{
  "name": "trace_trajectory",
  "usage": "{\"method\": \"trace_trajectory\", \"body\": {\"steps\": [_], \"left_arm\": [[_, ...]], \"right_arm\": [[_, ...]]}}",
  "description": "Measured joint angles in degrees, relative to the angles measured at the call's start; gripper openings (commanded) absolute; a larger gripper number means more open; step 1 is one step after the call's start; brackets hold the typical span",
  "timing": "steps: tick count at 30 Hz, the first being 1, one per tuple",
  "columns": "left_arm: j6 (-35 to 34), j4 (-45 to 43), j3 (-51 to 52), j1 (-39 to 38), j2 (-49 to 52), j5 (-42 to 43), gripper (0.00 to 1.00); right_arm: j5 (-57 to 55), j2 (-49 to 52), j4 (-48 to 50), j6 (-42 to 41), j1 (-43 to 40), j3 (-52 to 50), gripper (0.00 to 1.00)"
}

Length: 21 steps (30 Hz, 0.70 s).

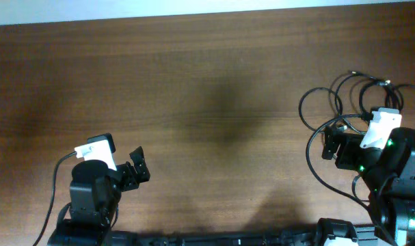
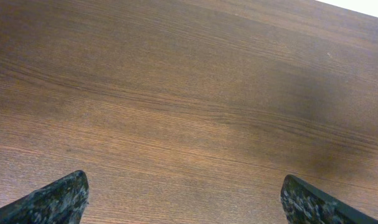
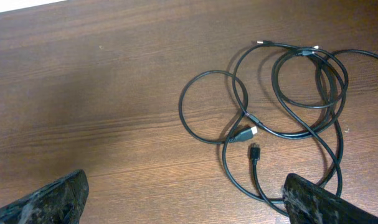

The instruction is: Untangle cables

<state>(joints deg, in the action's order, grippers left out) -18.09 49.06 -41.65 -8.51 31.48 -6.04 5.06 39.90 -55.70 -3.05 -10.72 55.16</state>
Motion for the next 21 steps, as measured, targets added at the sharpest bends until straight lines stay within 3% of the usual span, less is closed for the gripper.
{"method": "trace_trajectory", "body": {"steps": [7,10,11,12,13,14,16,19,21], "left_arm": [[0.00,0.00,0.00,0.00,0.00,0.00,0.99],[0.00,0.02,0.09,0.00,0.00,0.00,0.99],[0.00,0.04,0.11,0.00,0.00,-0.02,0.99],[0.00,-0.02,0.13,0.00,0.02,-0.02,0.99],[-0.15,0.13,0.22,0.00,0.11,0.02,0.99],[-0.17,0.26,0.20,0.00,0.00,0.00,0.99],[-0.17,0.37,0.20,0.00,0.04,0.00,0.99],[-0.17,0.31,0.26,0.00,0.22,0.00,0.99],[-0.17,0.33,0.26,0.00,0.22,-0.02,0.99]], "right_arm": [[0.02,5.95,0.79,0.02,0.00,-0.22,0.98],[0.02,-1.62,9.16,0.28,1.09,-1.44,0.99],[0.00,-7.08,16.94,0.52,4.28,-3.87,0.98],[0.46,-14.58,31.85,0.70,8.92,-12.37,0.99],[0.59,-17.92,33.64,0.76,10.88,-16.87,0.99],[0.37,-20.83,45.57,0.81,12.15,-23.65,0.99],[0.44,-30.77,58.86,0.98,14.40,-40.35,0.98],[0.44,-39.06,63.06,1.33,14.51,-51.45,0.99],[-0.28,-39.23,57.07,1.75,14.53,-54.03,0.99]]}}
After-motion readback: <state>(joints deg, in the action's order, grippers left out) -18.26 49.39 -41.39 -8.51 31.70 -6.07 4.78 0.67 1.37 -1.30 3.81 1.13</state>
